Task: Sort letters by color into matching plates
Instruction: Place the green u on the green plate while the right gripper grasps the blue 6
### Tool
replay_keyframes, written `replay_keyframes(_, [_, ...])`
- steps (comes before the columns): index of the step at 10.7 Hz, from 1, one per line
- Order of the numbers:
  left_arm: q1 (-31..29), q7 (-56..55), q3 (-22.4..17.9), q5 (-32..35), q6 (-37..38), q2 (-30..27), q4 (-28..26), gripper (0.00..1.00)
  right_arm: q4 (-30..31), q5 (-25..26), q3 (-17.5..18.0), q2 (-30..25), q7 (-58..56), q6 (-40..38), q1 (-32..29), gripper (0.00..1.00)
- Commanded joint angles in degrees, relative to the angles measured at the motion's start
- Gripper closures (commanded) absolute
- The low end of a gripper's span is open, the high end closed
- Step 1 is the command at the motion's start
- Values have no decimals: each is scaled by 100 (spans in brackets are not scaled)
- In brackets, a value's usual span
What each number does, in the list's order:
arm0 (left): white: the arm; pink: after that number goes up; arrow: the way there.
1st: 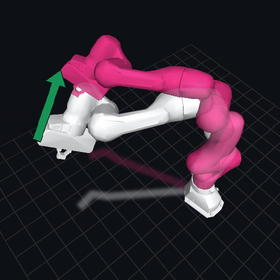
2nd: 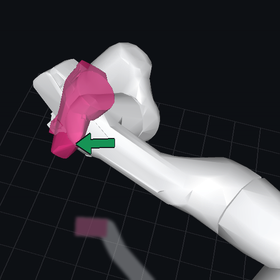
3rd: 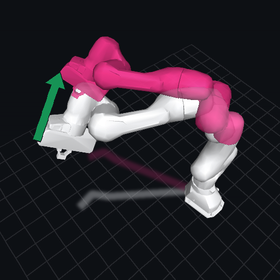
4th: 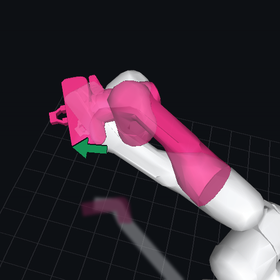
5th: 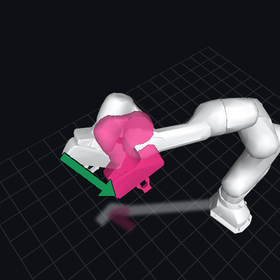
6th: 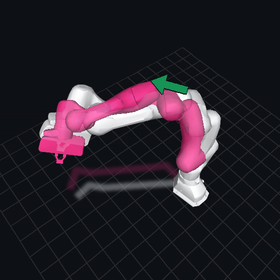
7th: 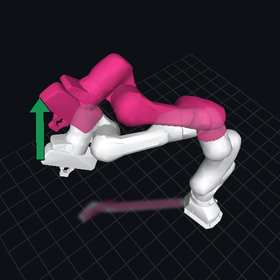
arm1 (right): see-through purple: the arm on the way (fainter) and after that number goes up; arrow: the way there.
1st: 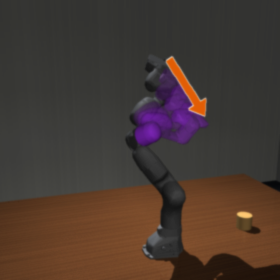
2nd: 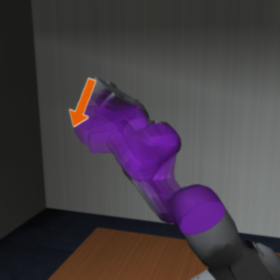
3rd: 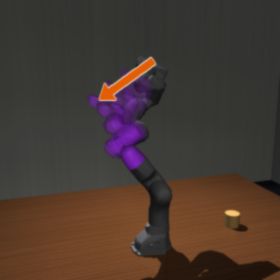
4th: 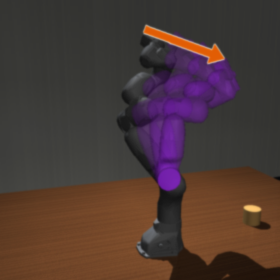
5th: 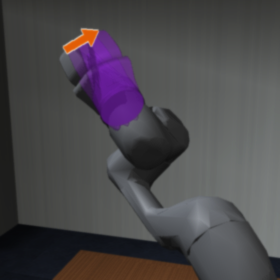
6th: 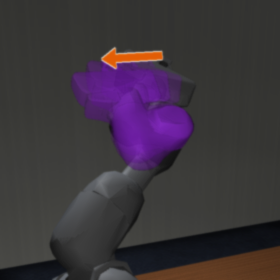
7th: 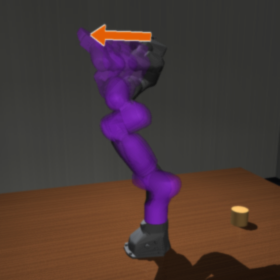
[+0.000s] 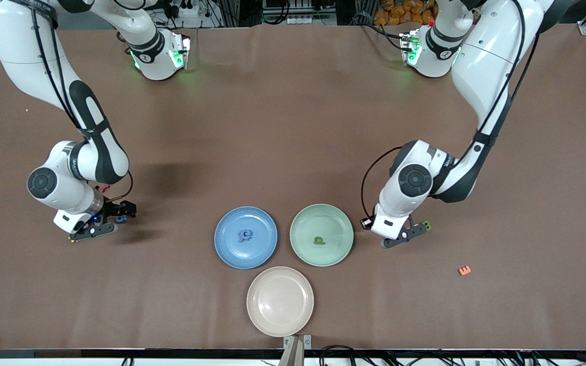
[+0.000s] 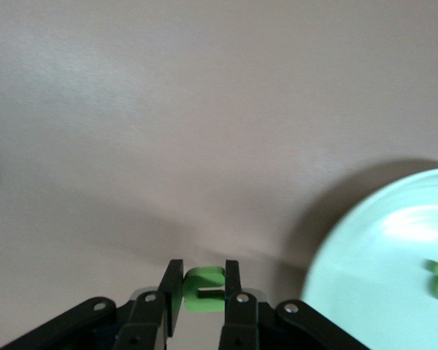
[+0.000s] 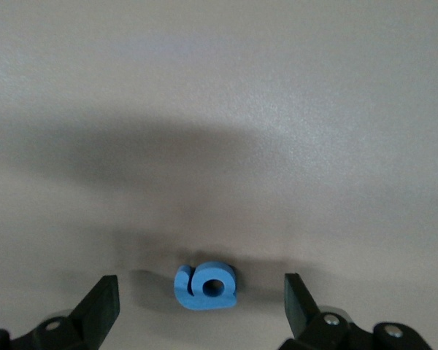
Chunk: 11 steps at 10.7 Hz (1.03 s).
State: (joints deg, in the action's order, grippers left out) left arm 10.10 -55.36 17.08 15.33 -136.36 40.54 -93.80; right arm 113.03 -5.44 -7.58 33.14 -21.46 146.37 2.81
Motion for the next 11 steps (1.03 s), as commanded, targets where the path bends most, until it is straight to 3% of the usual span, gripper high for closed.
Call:
replay_keyframes(1, [316,-256,-64,-442,4,121,388,100,378,69,143,-238,-313,226,-219,19])
replay_keyframes(5, [721,-554,-73,-663,-48,410,819,100,378,69,143,-221,-588,226,-289,66])
replay_keyframes(6, [730,-607,-73,-663,-196,481,837,100,378,69,178,-221,-588,226,-298,71])
replay_keyframes(11, [783,-923,-178,-663,-1032,674,872,100,264,26,266,-238,-527,156,-289,73])
